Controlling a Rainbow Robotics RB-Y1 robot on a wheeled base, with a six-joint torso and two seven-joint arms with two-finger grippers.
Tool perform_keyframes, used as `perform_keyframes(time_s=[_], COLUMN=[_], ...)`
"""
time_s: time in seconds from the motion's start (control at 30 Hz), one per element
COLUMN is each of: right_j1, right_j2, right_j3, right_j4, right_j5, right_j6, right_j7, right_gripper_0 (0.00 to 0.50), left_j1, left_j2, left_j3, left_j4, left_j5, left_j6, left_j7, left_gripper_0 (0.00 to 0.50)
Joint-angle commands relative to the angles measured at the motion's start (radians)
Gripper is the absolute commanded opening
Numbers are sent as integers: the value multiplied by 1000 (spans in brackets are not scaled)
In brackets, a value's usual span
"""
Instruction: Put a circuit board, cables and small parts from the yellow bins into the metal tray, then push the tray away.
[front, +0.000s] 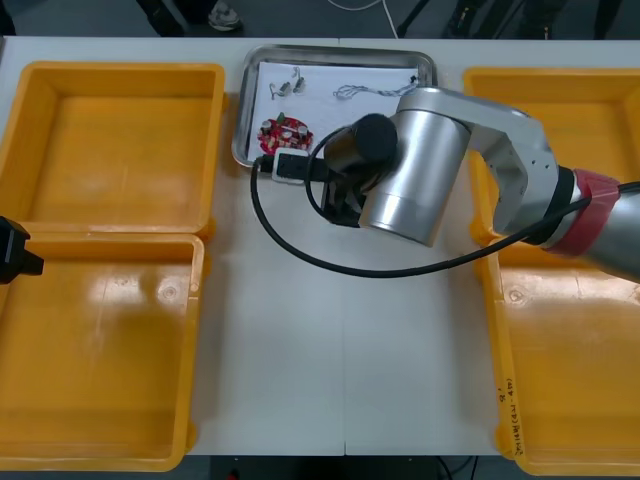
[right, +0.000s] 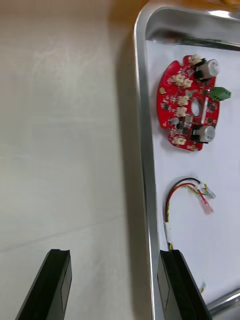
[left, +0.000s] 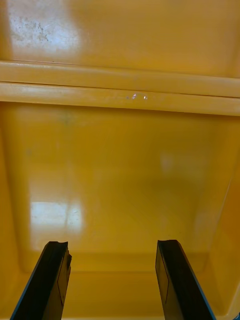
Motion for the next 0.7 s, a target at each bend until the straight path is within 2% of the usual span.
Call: perform_keyframes(time_s=[0.03, 0.2, 0.33, 0.7], right_j1=[43, 129, 192, 358], right_j2=[-24, -24, -33, -116], right_j3=[-159, -309, -378, -557], right_j4=[-93, -185, -277, -512], right_j5=[-46, -94, -78, -74], right_j6=[96, 238, 330, 557], right_j7=[-17, -83, -158, -425], right_gripper_0=[500, 500, 500, 500], left_j1=[16, 16, 16, 16], left_j2=[46, 46, 46, 46], left_j3=[33, 33, 33, 33], left_j4=[-30, -30, -30, -30], left_j5=[-9, -9, -9, -9], left_j6=[6, 6, 6, 6], left_j7=[-74, -74, -74, -74], left_gripper_0=[500, 500, 500, 500])
